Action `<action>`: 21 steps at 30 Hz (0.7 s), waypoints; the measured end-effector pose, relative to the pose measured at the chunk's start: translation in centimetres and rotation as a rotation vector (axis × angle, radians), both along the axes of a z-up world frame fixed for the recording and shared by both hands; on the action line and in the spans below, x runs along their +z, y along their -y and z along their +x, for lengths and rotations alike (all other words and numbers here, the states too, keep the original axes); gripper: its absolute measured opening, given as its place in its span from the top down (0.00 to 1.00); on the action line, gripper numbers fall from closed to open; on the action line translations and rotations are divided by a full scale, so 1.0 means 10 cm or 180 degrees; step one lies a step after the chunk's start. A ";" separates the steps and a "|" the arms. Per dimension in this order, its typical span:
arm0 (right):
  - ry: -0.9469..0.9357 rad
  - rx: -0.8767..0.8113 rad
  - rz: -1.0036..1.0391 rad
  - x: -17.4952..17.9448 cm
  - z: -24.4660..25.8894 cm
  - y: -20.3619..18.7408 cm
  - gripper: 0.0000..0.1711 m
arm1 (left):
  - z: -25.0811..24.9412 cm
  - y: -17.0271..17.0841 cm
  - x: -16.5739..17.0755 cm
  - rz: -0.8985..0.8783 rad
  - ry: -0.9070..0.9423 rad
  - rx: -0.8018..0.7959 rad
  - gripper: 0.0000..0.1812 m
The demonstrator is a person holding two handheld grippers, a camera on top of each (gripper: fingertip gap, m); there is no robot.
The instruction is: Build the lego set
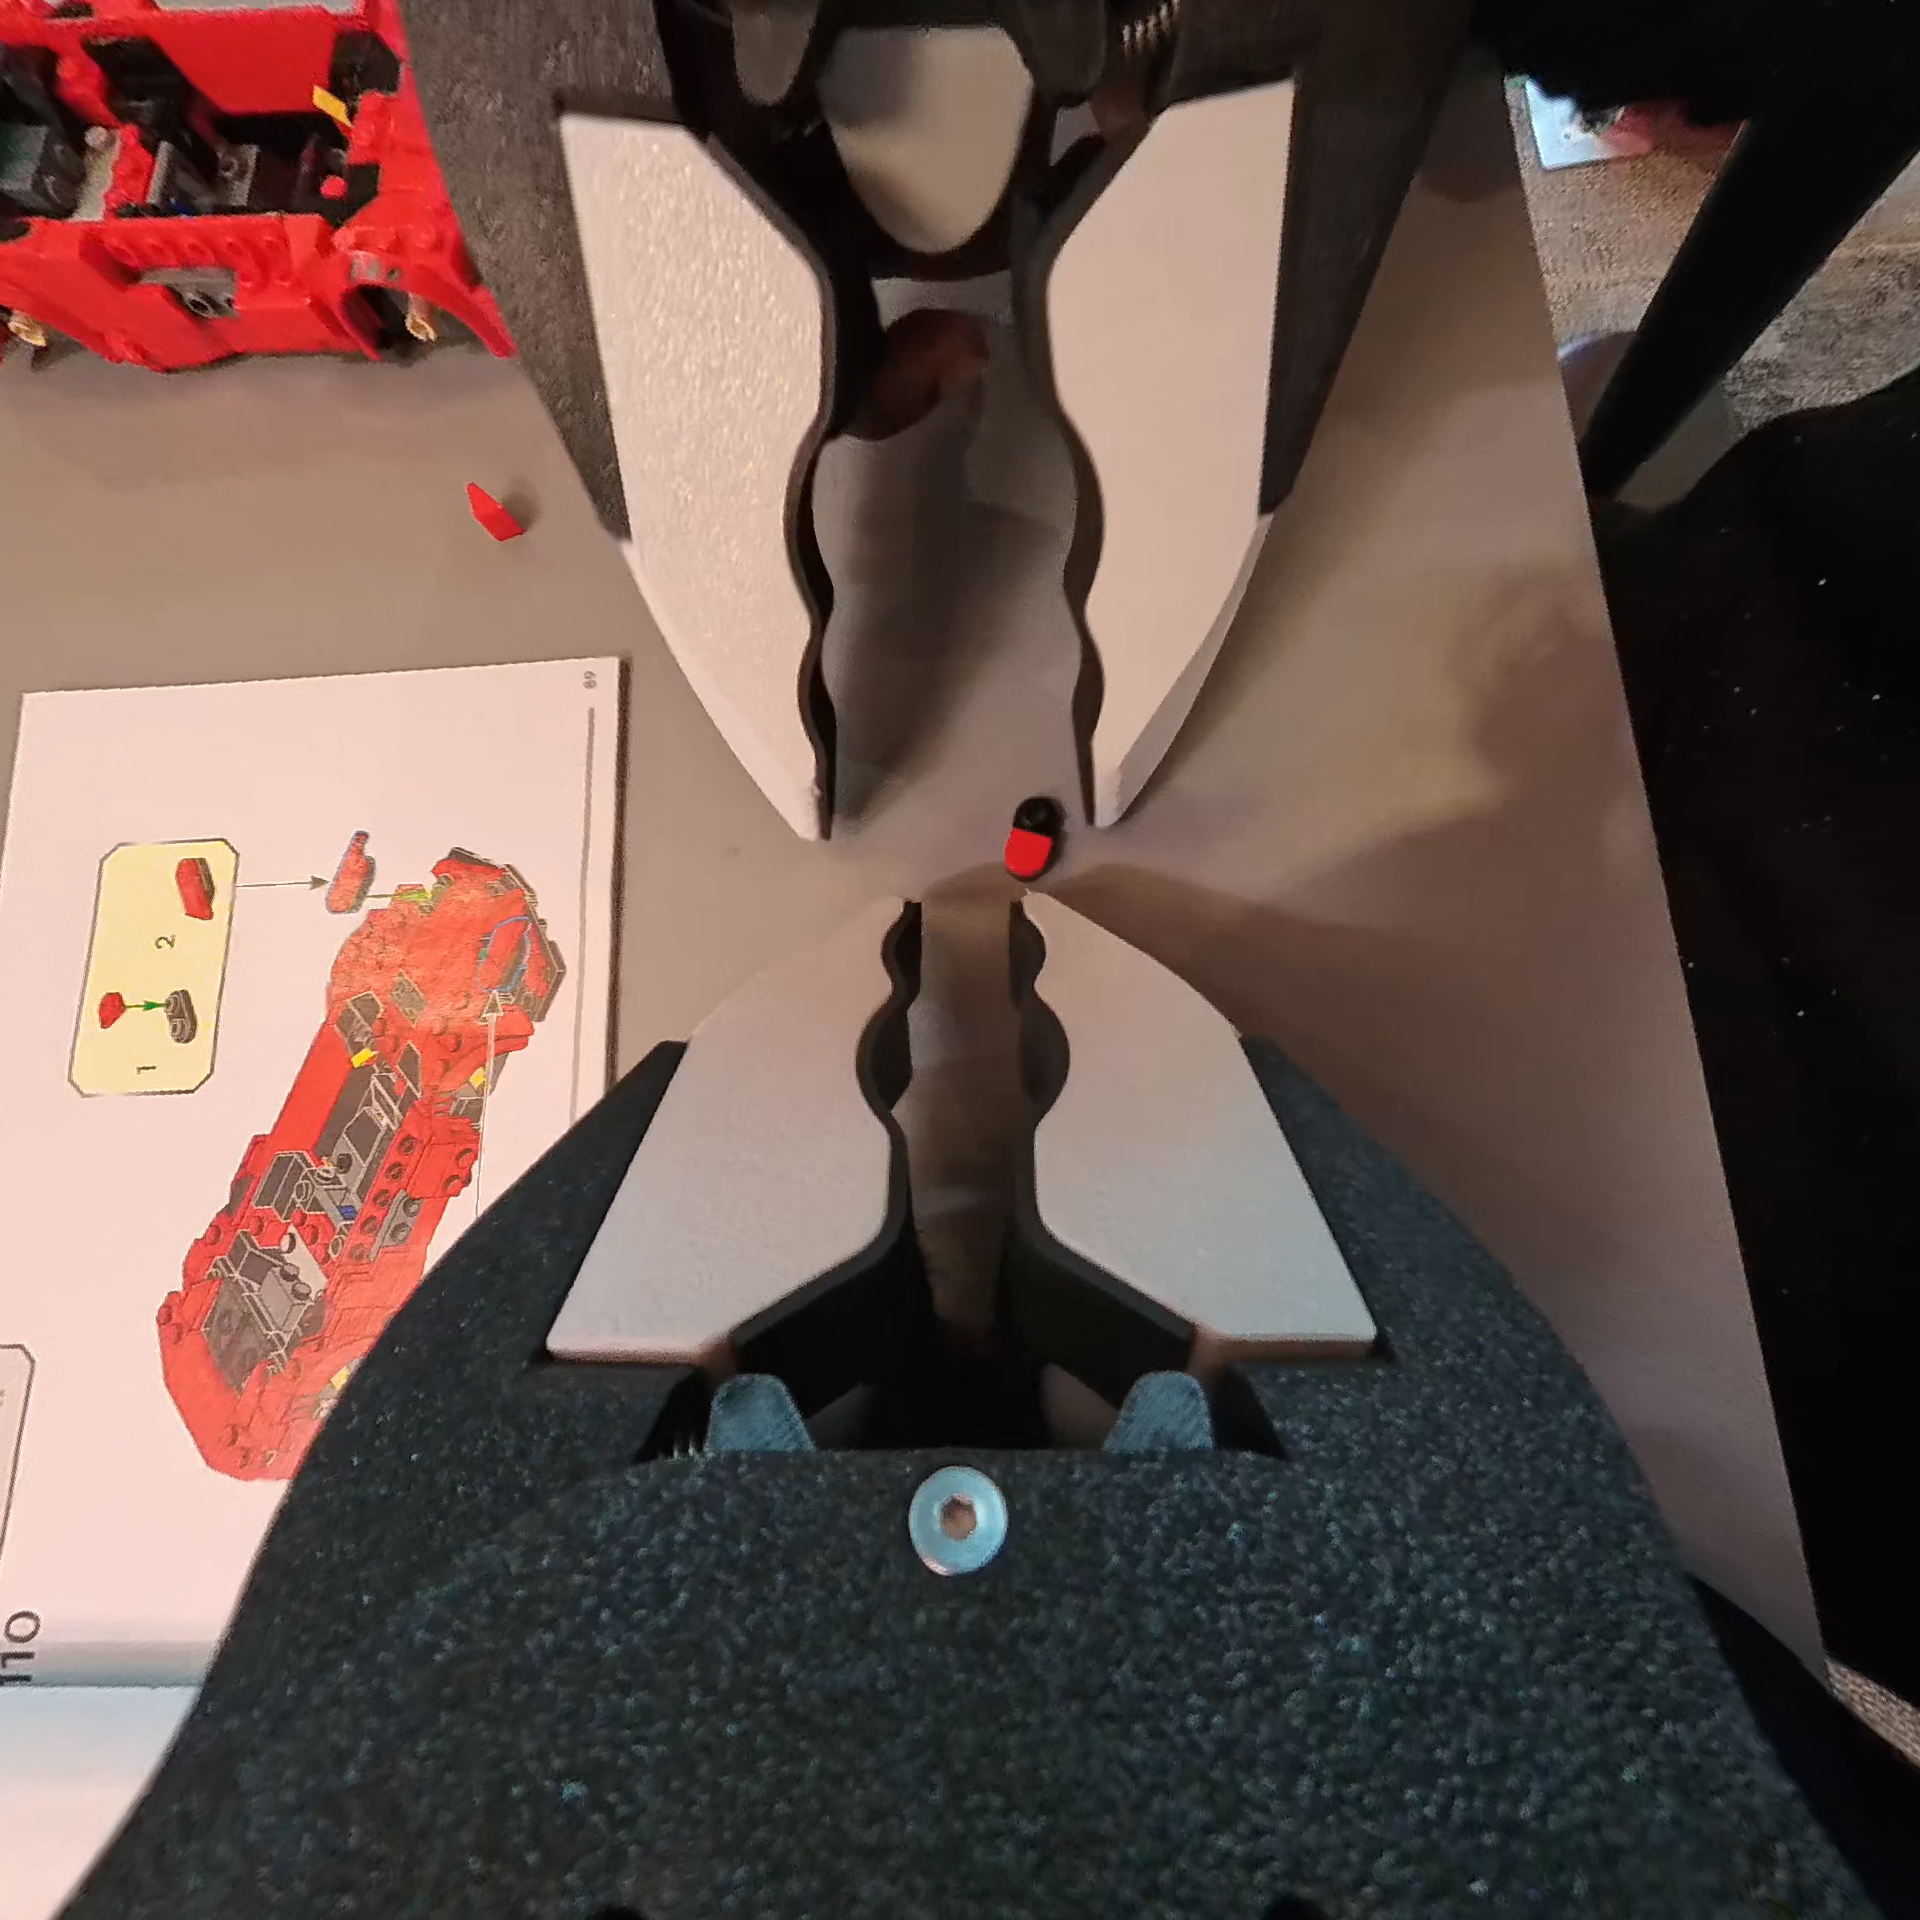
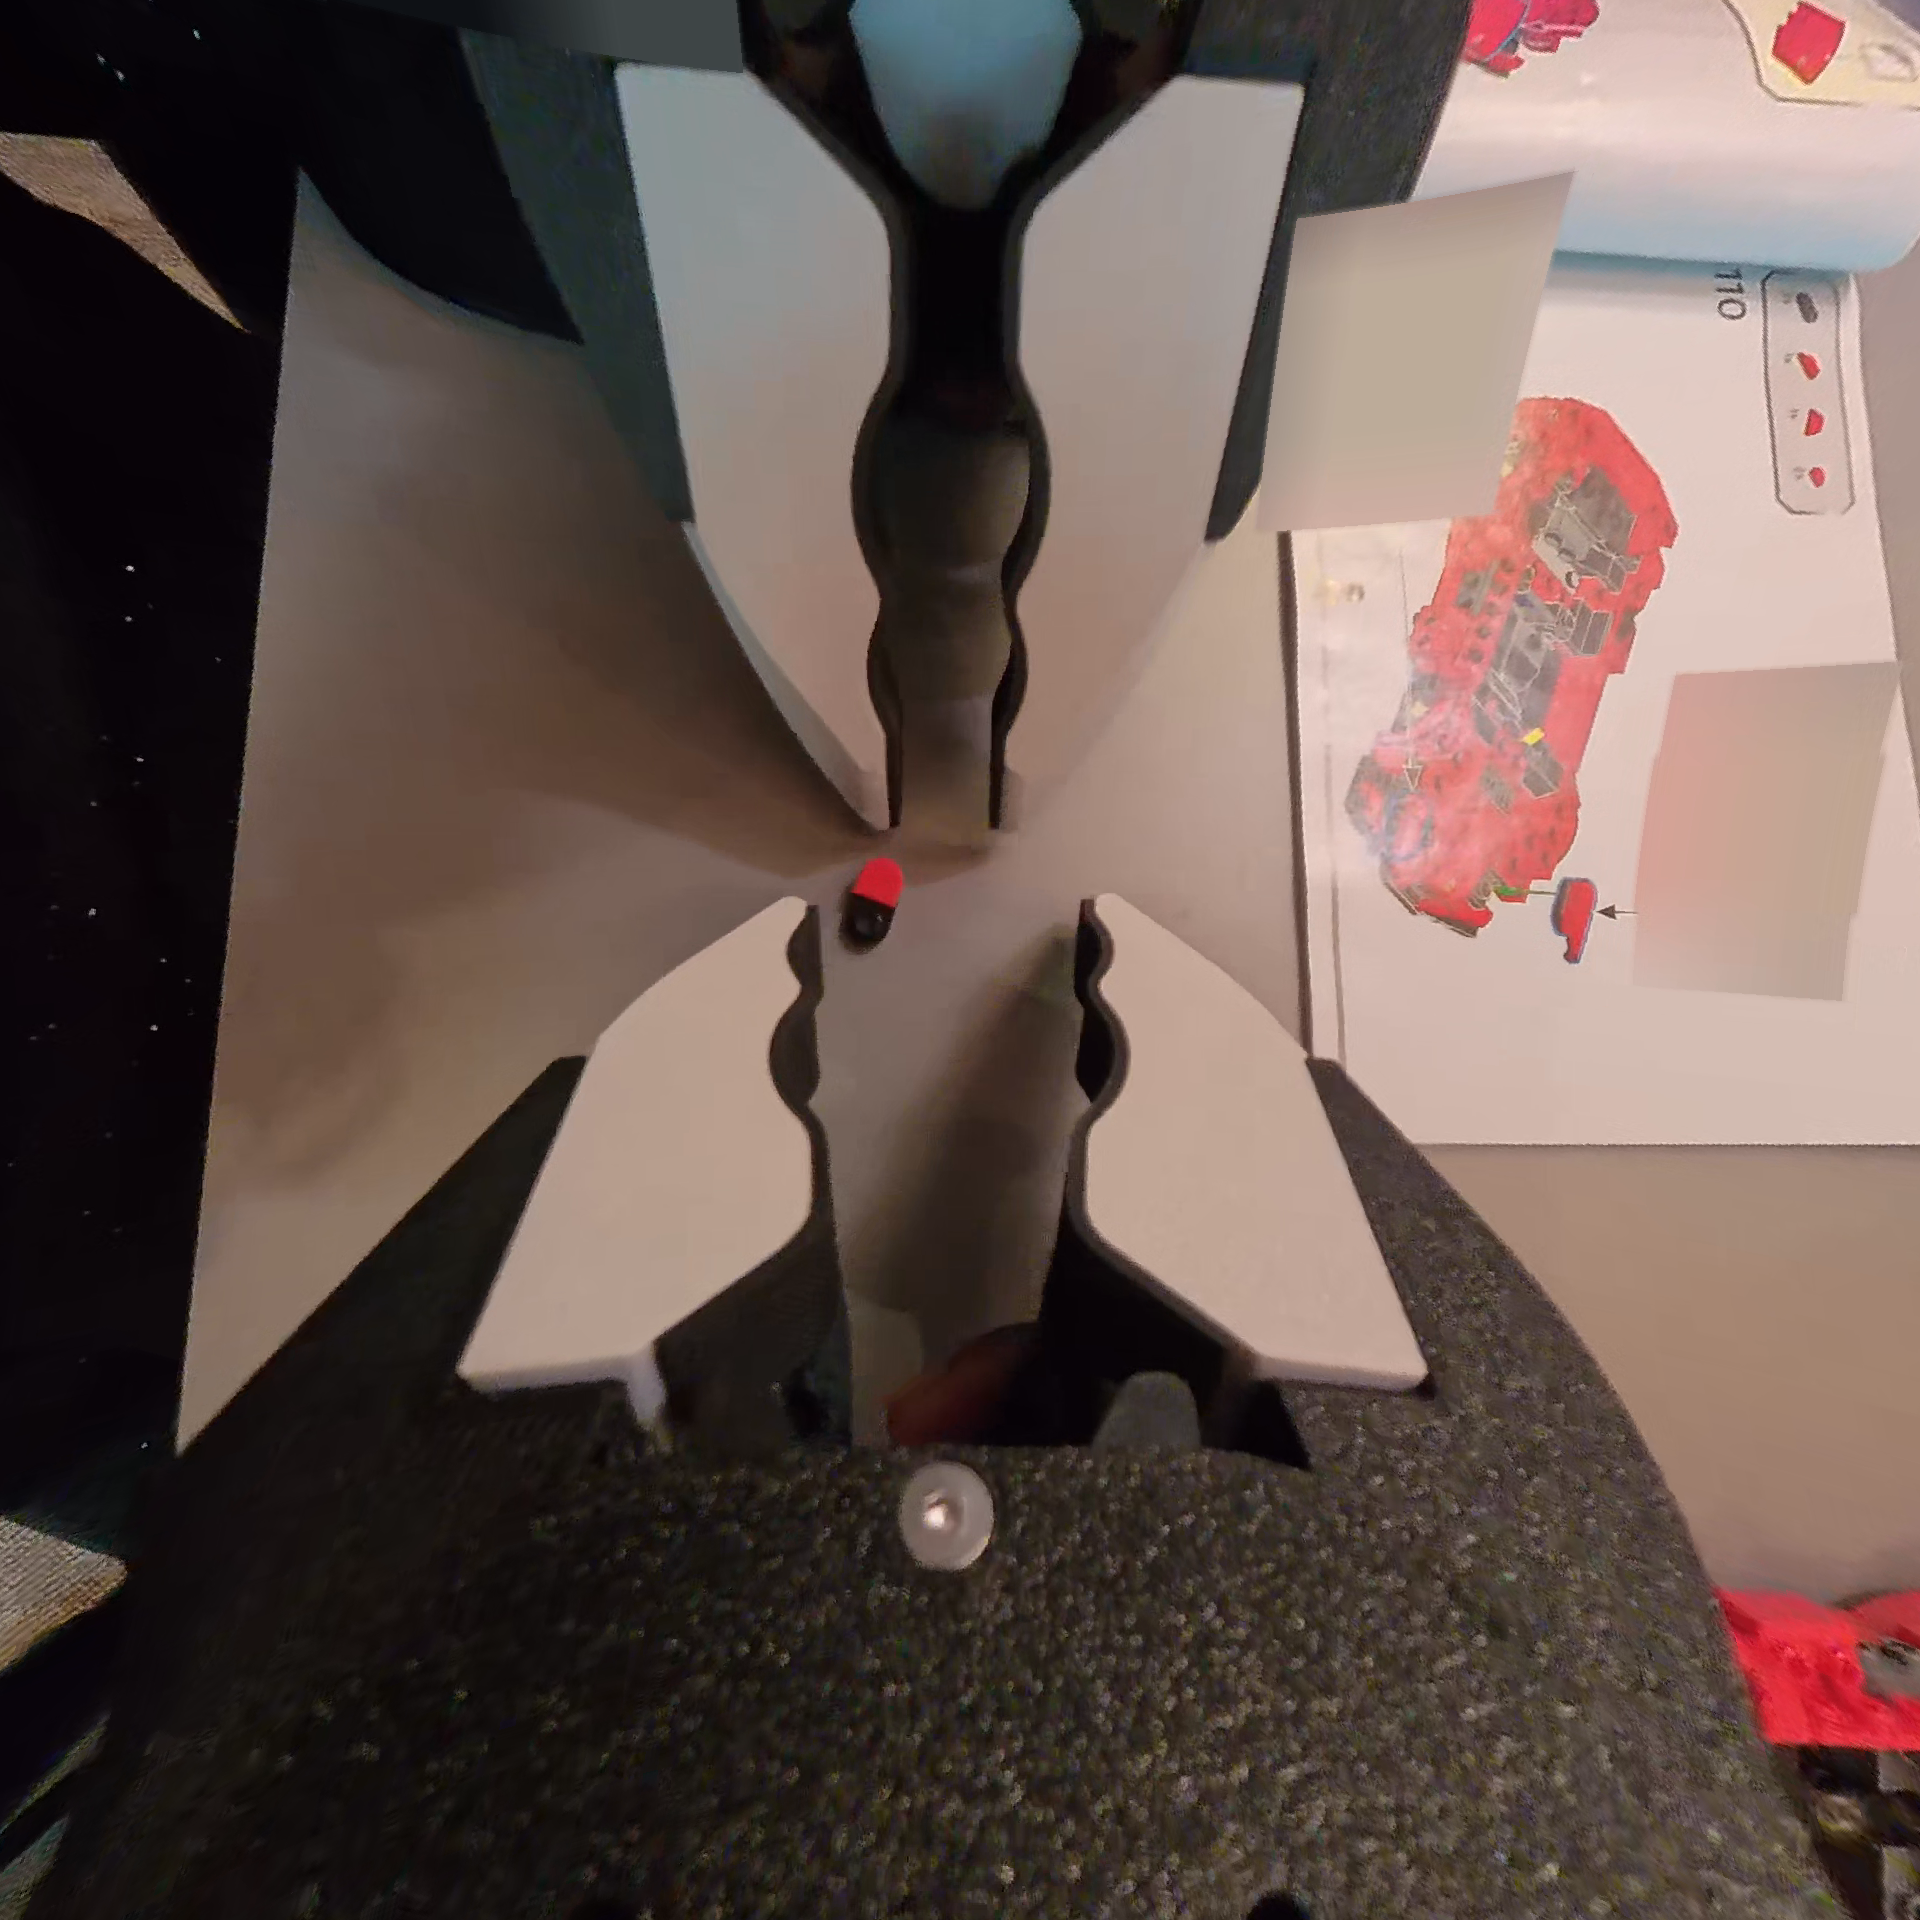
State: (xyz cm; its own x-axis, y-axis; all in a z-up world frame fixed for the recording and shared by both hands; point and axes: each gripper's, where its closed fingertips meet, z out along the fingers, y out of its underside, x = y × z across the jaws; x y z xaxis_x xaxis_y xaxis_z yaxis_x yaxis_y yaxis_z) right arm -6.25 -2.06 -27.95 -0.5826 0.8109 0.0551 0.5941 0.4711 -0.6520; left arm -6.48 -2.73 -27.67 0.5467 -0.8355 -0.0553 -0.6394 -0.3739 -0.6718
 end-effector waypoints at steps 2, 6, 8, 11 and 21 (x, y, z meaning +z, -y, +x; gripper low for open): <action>-0.0048 -0.0028 -0.0015 0.07 0.06 -0.04 0.71 | -0.01 -0.01 0.03 0.0037 0.0073 0.0024 0.93; -0.0167 -0.0879 0.0235 0.35 0.35 -0.60 0.78 | -0.03 -0.04 0.12 0.0200 0.0184 0.0110 0.93; -0.0162 -0.1556 0.0203 0.44 0.58 -0.93 0.82 | -0.05 -0.08 0.18 0.0290 0.0284 0.0216 0.93; -0.0035 -0.2089 -0.0232 0.36 0.82 -1.06 0.80 | -0.10 -0.13 0.25 0.0348 0.0450 0.0364 0.93; 0.0407 -0.3103 -0.0036 0.21 1.64 -1.11 0.85 | -0.15 -0.19 0.34 0.0528 0.0558 0.0531 0.93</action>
